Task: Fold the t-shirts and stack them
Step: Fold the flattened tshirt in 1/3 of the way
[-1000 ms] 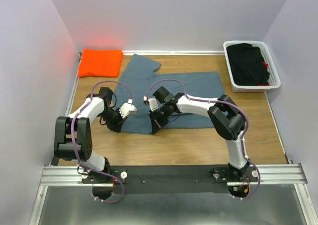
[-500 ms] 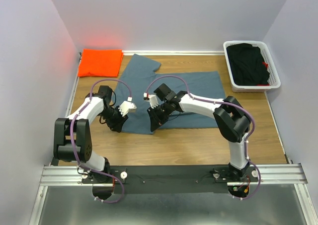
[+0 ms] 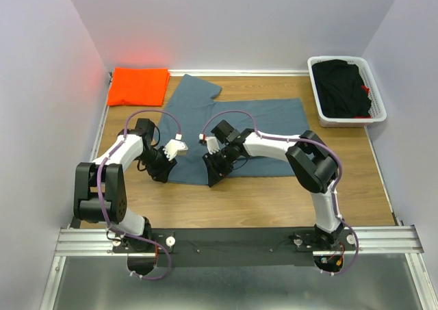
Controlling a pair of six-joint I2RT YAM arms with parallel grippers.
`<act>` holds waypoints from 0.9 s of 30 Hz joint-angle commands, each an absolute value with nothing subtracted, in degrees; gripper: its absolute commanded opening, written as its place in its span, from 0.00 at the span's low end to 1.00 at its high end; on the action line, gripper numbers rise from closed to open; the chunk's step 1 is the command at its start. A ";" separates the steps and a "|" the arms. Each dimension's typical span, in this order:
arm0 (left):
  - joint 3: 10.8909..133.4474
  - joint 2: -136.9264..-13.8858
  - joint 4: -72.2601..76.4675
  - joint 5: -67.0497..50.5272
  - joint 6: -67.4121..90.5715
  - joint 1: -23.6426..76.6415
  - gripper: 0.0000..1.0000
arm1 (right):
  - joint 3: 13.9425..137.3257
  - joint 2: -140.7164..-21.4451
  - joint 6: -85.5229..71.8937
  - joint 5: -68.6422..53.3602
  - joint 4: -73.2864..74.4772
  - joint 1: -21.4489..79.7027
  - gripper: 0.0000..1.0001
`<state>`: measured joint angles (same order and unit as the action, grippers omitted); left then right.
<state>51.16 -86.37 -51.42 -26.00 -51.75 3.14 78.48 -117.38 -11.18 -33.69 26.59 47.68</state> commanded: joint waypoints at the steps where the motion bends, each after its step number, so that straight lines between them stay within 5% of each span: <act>1: 49.92 -85.43 -51.15 -25.23 -51.50 3.43 0.47 | 80.42 -120.50 -12.22 -32.96 26.63 47.99 0.43; 7: 48.69 -85.17 -50.89 -24.00 -51.33 3.43 0.48 | 81.65 -121.90 -12.92 -33.31 26.63 47.99 0.36; 15: 48.95 -85.61 -50.89 -23.73 -51.06 3.43 0.48 | 82.35 -119.71 -13.62 -32.70 26.72 47.90 0.01; 27: 50.62 -88.77 -49.75 -24.26 -49.40 3.43 0.48 | 82.53 -116.81 -13.97 -40.43 26.37 43.42 0.01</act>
<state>49.28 -87.31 -50.96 -24.56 -50.68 3.14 80.79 -119.15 -13.50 -37.47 26.61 44.80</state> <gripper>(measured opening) 0.477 0.011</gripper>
